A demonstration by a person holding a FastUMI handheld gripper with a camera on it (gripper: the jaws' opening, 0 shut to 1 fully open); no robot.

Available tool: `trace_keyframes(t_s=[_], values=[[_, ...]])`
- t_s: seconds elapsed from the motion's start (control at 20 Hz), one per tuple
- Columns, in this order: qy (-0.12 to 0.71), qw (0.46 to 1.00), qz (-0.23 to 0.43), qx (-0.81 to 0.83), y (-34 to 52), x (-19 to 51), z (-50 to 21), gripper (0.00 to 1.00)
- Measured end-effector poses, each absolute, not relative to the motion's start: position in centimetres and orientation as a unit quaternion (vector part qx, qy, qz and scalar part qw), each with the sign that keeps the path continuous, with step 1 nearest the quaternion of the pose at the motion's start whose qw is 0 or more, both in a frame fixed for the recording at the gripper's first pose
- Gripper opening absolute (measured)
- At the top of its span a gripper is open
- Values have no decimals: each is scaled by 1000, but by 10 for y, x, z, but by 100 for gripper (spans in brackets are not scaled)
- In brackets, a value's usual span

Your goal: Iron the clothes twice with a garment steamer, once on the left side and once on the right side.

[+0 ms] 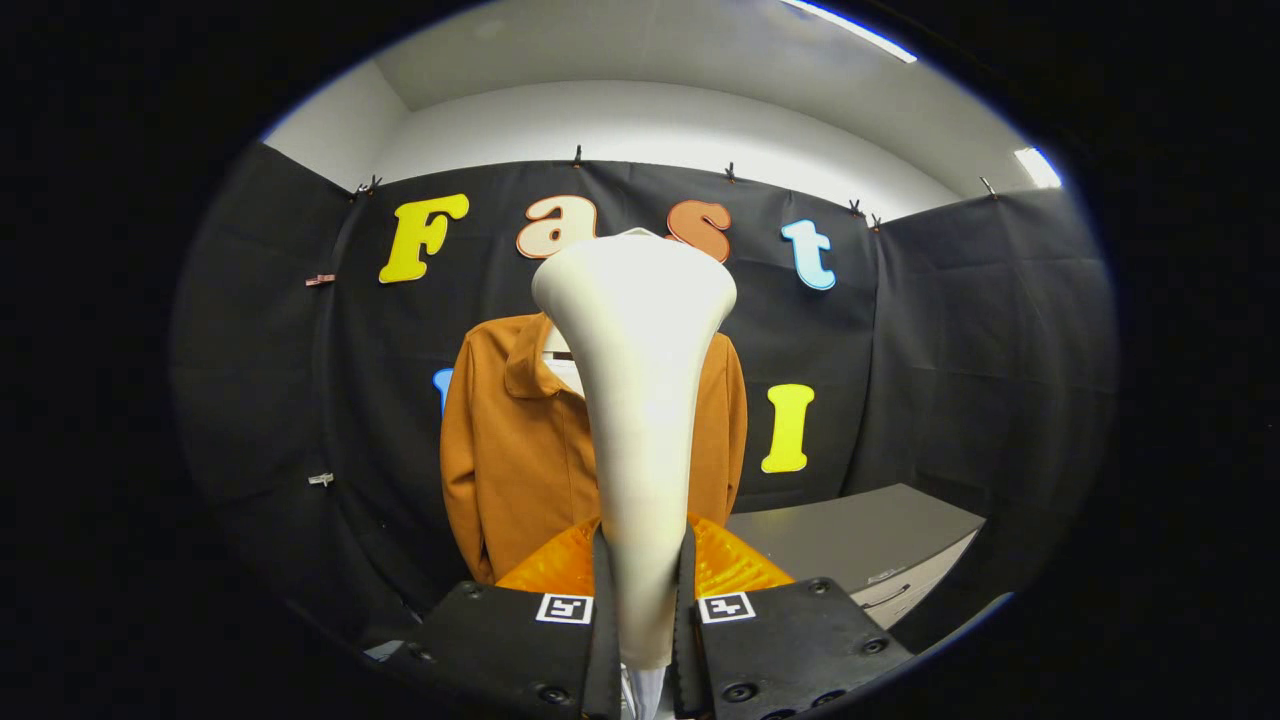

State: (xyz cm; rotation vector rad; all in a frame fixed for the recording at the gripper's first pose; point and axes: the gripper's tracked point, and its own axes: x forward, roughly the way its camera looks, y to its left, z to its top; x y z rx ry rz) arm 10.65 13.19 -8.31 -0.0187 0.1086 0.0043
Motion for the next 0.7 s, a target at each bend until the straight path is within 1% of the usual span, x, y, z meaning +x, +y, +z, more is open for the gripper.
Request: trace_keyframes(t_s=[0.7], values=[[51, 999, 8, -10, 134, 106, -81, 24]])
